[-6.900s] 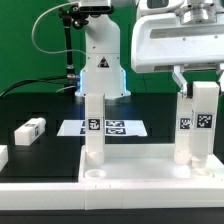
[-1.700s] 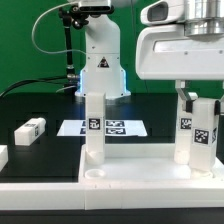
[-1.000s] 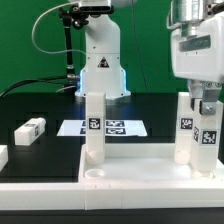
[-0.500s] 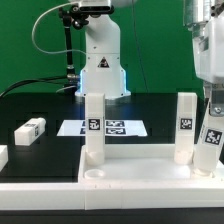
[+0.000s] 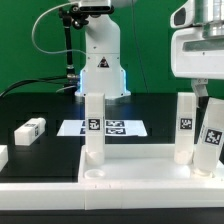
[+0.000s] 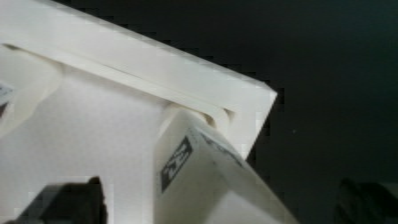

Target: Assemble desk

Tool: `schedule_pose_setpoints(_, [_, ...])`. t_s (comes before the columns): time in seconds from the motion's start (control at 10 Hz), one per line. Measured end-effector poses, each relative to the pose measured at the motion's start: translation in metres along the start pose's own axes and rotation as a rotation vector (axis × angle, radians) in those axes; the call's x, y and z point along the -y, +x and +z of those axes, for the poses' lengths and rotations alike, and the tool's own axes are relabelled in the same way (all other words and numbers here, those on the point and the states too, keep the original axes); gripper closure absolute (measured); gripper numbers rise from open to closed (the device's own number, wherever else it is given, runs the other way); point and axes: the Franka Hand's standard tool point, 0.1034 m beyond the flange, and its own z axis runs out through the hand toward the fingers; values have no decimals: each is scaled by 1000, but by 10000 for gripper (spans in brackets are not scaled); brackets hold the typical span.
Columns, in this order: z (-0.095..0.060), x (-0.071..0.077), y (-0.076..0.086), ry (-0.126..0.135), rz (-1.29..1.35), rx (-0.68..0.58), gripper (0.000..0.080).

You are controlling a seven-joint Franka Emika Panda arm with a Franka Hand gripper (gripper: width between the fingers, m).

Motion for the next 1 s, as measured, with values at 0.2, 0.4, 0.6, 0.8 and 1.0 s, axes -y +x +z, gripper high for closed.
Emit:
schedule_pose_setpoints(0.2, [1,-1,1,-5,-137,-4,150])
schedule_pose_setpoints(0.4, [3,-6,16,-22,-574,-25,150])
schedule_pose_setpoints(0.6, [3,-7,25,-14,-594,-32,150])
schedule_pose_setpoints(0.8, [3,-7,25,-13,-576,-32,409])
schedule_pose_setpoints(1.0, [3,-8,25,-14,-462,-29,512])
